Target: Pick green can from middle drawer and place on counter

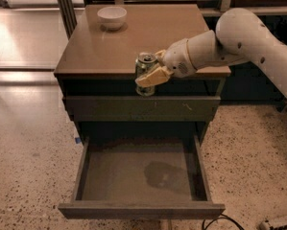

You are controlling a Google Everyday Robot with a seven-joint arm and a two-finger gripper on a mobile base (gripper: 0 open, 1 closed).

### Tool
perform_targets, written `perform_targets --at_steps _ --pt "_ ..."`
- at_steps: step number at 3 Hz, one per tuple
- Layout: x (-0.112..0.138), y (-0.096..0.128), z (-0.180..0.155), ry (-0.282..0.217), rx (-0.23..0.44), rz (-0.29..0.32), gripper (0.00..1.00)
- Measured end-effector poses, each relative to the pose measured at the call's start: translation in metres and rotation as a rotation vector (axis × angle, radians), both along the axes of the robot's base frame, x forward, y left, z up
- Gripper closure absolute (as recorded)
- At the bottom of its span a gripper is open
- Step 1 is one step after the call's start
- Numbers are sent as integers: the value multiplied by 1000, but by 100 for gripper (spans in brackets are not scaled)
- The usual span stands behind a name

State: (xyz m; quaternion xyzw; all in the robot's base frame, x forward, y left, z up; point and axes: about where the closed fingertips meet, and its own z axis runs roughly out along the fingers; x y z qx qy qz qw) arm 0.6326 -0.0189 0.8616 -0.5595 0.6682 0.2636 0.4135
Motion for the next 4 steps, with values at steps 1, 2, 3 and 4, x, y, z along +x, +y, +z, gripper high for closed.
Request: perform_targets --at_steps 1,2,3,4 --pt "0 0 0 0 0 0 100" --pt "11 5 40 -6 -23 36 100" --pt "26 10 88 -39 -27 57 100" --pt "48 24 103 -22 -44 99 100"
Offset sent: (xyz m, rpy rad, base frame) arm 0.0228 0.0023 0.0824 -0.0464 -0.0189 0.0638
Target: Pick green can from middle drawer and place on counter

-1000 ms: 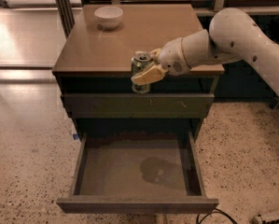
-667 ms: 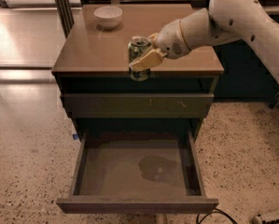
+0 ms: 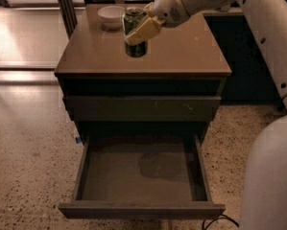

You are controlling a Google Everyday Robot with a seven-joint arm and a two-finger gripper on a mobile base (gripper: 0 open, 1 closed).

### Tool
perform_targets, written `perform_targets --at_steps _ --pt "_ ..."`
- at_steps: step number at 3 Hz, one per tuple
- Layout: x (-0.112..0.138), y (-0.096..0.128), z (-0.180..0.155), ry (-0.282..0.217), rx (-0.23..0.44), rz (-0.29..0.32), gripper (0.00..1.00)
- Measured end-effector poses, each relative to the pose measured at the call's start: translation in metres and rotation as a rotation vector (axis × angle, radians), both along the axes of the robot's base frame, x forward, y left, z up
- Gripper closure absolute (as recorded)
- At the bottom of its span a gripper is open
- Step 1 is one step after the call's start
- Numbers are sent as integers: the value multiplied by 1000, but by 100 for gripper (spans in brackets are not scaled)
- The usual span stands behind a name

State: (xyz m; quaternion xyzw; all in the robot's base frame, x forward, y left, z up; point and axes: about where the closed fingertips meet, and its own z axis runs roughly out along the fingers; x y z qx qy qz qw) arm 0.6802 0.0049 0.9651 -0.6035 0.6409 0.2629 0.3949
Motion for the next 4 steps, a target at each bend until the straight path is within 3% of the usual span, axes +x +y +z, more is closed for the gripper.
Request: perform_targets --at_steps 1,2,4 --pt "27 10 4 -18 -24 29 100" --pt "70 19 -8 -35 -33 33 100" --pt "76 20 -10 -41 -11 30 100"
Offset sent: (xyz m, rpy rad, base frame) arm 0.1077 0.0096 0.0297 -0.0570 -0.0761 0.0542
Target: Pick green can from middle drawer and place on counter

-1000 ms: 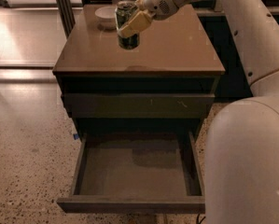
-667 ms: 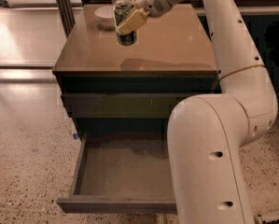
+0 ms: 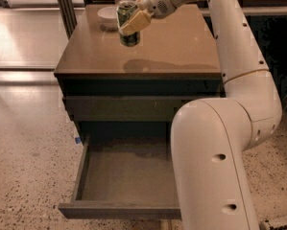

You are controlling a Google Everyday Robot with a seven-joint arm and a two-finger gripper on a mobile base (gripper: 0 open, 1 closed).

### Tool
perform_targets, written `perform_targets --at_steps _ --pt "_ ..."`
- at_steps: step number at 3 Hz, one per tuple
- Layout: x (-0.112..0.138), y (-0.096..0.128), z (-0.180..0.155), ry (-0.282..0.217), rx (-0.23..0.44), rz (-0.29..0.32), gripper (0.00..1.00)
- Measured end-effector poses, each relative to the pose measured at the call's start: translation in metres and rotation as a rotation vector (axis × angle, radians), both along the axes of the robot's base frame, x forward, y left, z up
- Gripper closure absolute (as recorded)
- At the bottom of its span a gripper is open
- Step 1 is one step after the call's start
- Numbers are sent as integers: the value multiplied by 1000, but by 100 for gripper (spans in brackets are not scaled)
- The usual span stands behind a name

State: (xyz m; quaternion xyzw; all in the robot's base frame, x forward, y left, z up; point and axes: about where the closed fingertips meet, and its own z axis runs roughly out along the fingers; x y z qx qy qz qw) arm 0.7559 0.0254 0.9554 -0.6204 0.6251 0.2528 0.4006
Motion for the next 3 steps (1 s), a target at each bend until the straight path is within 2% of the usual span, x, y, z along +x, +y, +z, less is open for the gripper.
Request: perform_targets --at_steps 1,2,3 --pt "1 4 -21 34 47 49 100" --pt "1 4 -21 34 47 49 100" --pt "10 12 -54 61 15 51 100"
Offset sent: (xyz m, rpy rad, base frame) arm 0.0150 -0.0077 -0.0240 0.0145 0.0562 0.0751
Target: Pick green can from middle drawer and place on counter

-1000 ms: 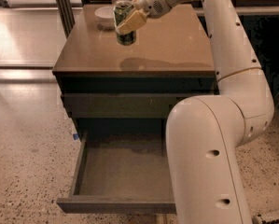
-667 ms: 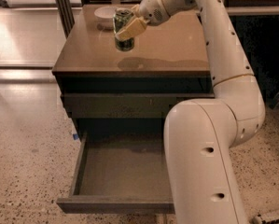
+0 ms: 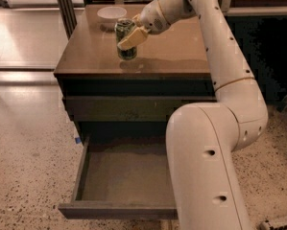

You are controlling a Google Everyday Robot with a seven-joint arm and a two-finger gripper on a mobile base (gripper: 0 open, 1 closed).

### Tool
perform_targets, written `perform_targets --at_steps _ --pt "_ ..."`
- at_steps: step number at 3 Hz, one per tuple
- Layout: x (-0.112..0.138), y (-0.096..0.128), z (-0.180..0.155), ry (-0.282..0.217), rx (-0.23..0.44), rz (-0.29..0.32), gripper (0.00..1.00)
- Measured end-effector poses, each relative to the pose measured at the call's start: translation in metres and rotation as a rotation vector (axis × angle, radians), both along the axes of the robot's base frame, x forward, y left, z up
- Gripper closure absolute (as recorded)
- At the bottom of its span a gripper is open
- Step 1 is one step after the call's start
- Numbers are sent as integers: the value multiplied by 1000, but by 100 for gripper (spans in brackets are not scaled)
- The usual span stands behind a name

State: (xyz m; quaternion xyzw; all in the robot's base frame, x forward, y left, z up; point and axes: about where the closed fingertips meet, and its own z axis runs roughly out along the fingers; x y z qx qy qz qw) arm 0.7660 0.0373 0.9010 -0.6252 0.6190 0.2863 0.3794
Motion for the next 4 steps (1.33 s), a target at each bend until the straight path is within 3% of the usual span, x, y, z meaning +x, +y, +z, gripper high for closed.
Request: perform_targets --at_steps 2,3,4 --pt "10 -6 -31 47 15 -38 100" --pt "10 -6 -31 47 15 -38 100" --pt "10 -6 -31 47 15 -38 81"
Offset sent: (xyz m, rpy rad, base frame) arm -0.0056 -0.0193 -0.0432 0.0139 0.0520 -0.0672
